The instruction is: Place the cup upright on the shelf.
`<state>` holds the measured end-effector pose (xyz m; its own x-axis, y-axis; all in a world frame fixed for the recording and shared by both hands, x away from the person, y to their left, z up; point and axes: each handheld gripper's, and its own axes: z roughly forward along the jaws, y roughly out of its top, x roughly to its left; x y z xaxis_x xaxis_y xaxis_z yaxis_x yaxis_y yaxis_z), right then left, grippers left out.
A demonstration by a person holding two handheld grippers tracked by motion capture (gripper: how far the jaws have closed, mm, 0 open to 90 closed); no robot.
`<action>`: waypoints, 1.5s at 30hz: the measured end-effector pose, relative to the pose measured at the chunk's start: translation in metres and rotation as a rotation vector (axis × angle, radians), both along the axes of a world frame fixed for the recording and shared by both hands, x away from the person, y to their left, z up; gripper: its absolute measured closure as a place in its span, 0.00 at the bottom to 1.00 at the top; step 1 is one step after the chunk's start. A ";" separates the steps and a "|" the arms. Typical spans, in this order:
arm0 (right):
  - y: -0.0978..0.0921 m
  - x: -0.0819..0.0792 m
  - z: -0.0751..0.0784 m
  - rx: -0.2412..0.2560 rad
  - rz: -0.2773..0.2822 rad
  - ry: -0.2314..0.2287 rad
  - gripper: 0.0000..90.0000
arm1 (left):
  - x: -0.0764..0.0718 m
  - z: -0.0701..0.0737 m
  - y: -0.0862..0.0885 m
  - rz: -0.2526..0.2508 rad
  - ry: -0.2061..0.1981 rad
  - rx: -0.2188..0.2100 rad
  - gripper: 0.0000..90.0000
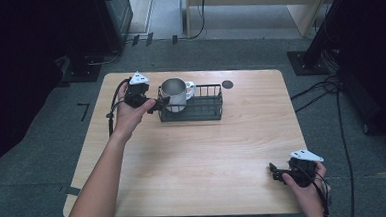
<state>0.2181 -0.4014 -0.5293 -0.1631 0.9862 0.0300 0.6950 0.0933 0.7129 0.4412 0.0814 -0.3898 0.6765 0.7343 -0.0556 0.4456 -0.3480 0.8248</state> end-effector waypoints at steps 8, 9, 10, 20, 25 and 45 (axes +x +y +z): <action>0.000 0.000 0.000 -0.002 0.002 -0.001 0.00 | -0.022 -0.012 0.014 0.017 -0.007 0.010 0.00; 0.000 0.000 0.000 -0.002 0.001 -0.002 0.00 | -0.024 -0.014 0.016 0.019 -0.006 0.011 0.00; 0.000 0.000 0.000 -0.002 0.001 -0.001 0.00 | -0.026 -0.016 0.017 0.024 -0.004 0.011 0.00; 0.000 0.000 0.000 -0.002 0.002 -0.002 0.00 | -0.052 -0.037 0.035 0.070 0.020 -0.001 0.00; 0.000 0.000 0.000 -0.002 0.002 -0.002 0.00 | -0.064 -0.048 0.047 0.109 0.027 0.004 0.00; 0.000 0.001 0.000 0.000 -0.004 -0.002 0.00 | -0.123 -0.089 0.104 0.230 0.085 0.003 0.00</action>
